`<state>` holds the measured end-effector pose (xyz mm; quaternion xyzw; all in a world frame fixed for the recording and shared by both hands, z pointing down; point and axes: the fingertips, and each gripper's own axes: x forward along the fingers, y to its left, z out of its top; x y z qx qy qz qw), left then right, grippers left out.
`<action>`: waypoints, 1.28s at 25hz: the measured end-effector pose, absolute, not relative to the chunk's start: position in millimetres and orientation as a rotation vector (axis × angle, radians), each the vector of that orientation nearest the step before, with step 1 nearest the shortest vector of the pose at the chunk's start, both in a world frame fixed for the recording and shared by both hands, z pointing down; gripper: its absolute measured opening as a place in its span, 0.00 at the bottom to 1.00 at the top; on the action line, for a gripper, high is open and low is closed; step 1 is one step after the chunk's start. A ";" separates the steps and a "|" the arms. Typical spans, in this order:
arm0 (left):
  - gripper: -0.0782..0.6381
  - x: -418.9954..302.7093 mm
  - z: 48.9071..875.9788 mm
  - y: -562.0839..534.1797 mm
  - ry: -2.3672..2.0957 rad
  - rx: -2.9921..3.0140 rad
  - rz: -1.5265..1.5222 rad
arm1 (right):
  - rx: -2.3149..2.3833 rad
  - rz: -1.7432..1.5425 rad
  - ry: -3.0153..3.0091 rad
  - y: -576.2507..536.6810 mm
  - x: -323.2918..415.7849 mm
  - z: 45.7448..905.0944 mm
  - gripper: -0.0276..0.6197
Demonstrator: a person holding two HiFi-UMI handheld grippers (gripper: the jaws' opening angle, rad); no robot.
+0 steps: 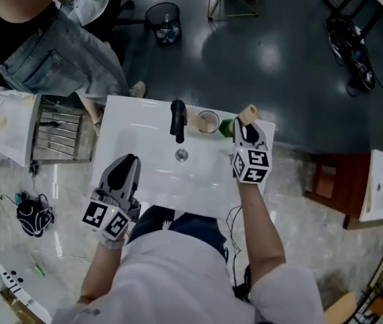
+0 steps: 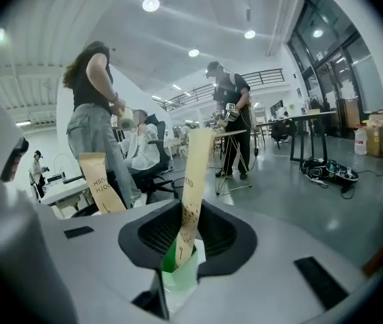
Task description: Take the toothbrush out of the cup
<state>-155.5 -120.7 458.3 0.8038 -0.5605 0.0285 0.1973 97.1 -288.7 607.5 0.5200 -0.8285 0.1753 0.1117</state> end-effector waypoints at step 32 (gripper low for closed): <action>0.27 -150.7 408.7 -190.6 -1.190 2.555 -0.073 | 1.718 0.349 -2.506 -207.6 38.9 404.5 0.12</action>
